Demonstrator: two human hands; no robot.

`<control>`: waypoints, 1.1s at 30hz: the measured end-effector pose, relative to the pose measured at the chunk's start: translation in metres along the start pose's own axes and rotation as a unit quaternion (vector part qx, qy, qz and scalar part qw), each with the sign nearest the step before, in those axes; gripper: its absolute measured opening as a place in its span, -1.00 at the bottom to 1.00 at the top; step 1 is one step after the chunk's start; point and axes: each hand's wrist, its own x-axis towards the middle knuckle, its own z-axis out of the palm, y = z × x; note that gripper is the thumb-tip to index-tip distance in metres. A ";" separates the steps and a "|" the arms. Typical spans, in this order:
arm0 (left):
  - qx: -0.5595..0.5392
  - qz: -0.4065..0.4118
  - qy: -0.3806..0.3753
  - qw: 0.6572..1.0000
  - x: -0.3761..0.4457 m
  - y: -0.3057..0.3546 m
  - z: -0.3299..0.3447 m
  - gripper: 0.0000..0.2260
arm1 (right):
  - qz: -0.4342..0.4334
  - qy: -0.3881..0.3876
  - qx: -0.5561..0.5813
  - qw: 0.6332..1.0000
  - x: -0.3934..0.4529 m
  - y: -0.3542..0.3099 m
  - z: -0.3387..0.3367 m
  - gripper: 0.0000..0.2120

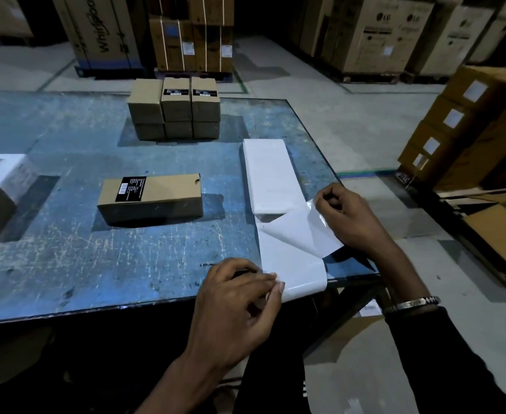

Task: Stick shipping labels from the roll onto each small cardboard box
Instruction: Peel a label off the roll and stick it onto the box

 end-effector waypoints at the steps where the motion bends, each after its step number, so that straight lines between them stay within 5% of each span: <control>1: -0.021 -0.029 -0.007 0.999 0.007 -0.002 -0.005 -0.85 | -0.004 -0.020 -0.009 1.000 0.001 -0.001 -0.001 -0.87; 5: -0.027 -0.079 -0.030 0.996 0.049 -0.020 -0.026 -0.76 | -0.022 -0.064 -0.028 0.997 -0.001 0.001 -0.006 -0.88; 9: 0.032 -0.069 -0.234 0.969 0.098 -0.039 -0.029 -0.03 | -0.036 -0.077 -0.018 0.996 -0.003 0.001 -0.008 -0.89; 11: 0.052 -0.039 -0.331 0.941 0.112 -0.047 -0.021 0.15 | -0.050 -0.086 -0.017 0.995 -0.002 0.002 -0.009 -0.90; 15: 0.060 -0.033 -0.411 0.909 0.117 -0.062 -0.003 0.18 | -0.058 -0.060 0.003 0.996 -0.004 0.003 -0.015 -0.89; 33: 0.085 -0.047 -0.414 0.905 0.112 -0.064 0.003 0.25 | 0.014 0.249 0.182 0.951 -0.005 -0.002 -0.050 -0.84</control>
